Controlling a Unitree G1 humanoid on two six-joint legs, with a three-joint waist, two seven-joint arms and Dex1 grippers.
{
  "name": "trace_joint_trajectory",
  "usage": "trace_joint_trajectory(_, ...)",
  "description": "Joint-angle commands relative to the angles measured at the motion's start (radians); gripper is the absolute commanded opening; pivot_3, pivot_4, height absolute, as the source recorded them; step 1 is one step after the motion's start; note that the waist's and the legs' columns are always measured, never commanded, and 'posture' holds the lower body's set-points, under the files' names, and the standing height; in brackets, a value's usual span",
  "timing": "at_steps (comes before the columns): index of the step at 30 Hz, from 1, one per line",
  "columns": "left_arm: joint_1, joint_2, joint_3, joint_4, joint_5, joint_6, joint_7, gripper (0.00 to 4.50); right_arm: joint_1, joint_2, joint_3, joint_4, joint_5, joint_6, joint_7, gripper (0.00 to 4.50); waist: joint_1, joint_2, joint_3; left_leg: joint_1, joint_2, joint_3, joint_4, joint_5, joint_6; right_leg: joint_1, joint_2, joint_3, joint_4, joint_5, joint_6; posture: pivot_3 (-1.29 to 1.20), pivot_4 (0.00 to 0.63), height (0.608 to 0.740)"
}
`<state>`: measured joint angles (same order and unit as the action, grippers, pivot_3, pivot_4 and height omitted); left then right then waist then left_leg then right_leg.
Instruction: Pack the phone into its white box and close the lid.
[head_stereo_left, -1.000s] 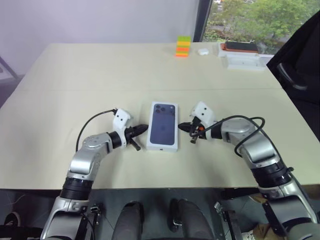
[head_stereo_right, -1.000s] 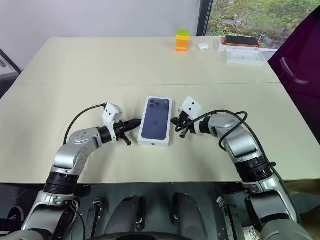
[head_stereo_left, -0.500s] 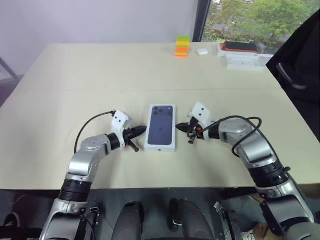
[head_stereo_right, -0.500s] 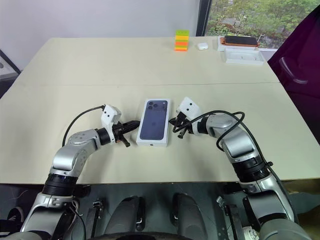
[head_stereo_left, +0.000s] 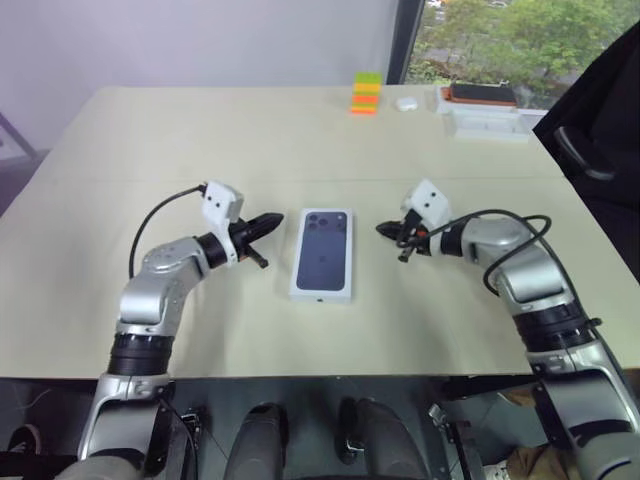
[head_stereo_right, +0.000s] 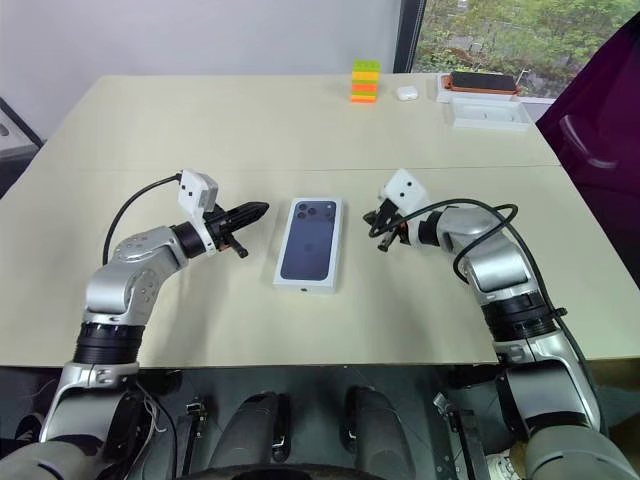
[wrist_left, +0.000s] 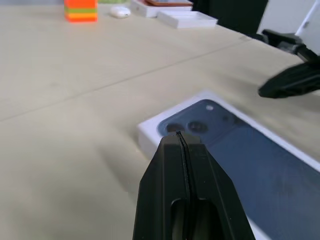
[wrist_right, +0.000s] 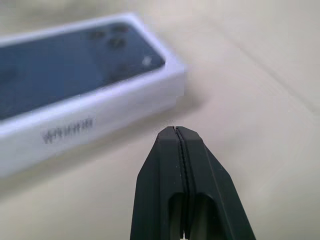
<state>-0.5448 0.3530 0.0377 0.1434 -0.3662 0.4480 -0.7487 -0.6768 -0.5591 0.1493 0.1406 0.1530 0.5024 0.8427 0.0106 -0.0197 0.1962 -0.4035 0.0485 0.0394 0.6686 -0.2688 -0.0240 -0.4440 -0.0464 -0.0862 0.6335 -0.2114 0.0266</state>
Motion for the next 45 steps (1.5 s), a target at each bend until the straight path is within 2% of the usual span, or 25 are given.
trace_joint_trajectory(1,-0.071,-0.041,-0.029,0.098,0.041,-0.088,0.011,0.0,-0.037,0.045,0.024,0.019,-0.03,-0.057,-0.024,0.02,0.001,0.0,0.0,0.0,0.0,0.0,0.0,0.0,0.0,0.0,0.0,0.0,0.0,0.0,0.0,0.0,0.15,0.74)
trace_joint_trajectory(7,-0.121,-0.093,-0.087,0.232,0.101,-0.176,-0.014,0.0,-0.066,0.117,0.036,0.062,-0.053,-0.094,-0.061,0.02,0.001,0.0,0.0,0.0,0.0,0.001,0.0,0.0,-0.001,0.0,0.0,0.0,0.0,0.0,0.0,0.0,0.15,0.74)
trace_joint_trajectory(12,-0.109,-0.089,-0.136,0.283,0.16,-0.214,-0.039,0.0,-0.071,0.169,0.039,0.082,-0.042,-0.077,-0.065,0.02,0.001,0.0,0.0,0.0,0.0,0.001,0.0,0.0,-0.001,0.0,0.0,0.0,0.001,0.0,0.0,0.0,0.15,0.74)
trace_joint_trajectory(17,-0.085,-0.08,-0.129,0.265,0.158,-0.196,-0.046,0.0,-0.028,0.148,0.094,0.07,-0.099,-0.087,-0.054,0.02,0.003,0.0,-0.001,0.0,0.0,0.001,0.0,0.0,-0.001,0.0,-0.001,0.0,0.001,0.0,0.0,0.0,0.15,0.74)
trace_joint_trajectory(28,-0.006,-0.056,-0.105,0.135,0.117,-0.142,-0.052,0.0,0.04,0.094,0.103,0.018,-0.11,-0.016,-0.025,0.02,0.002,0.0,-0.001,0.004,0.0,0.001,0.0,0.0,-0.001,0.003,-0.001,0.001,0.001,0.0,0.0,0.0,0.15,0.74)
trace_joint_trajectory(36,0.093,-0.009,-0.126,-0.055,0.057,-0.047,-0.122,0.0,0.124,0.054,0.079,-0.162,0.014,0.064,0.1,0.02,0.001,0.0,-0.001,0.009,0.0,0.002,-0.002,0.0,-0.001,0.007,-0.001,0.001,0.0,0.0,0.0,0.0,0.15,0.74)
trace_joint_trajectory(40,0.113,0.008,-0.162,-0.112,0.021,0.01,-0.198,0.0,0.182,0.012,0.082,-0.264,0.067,0.017,0.191,0.02,0.002,0.0,-0.001,0.01,0.0,0.001,-0.002,0.0,-0.001,0.008,-0.001,0.001,0.0,-0.001,0.0,0.0,0.15,0.74)
trace_joint_trajectory(45,0.131,0.057,-0.177,-0.062,0.113,-0.139,-0.19,0.0,0.193,-0.008,0.073,-0.304,0.092,0.033,0.216,0.02,-0.002,0.0,-0.001,0.011,0.001,0.002,-0.003,0.0,-0.001,0.008,0.001,0.003,0.0,-0.001,0.0,0.0,0.15,0.74)
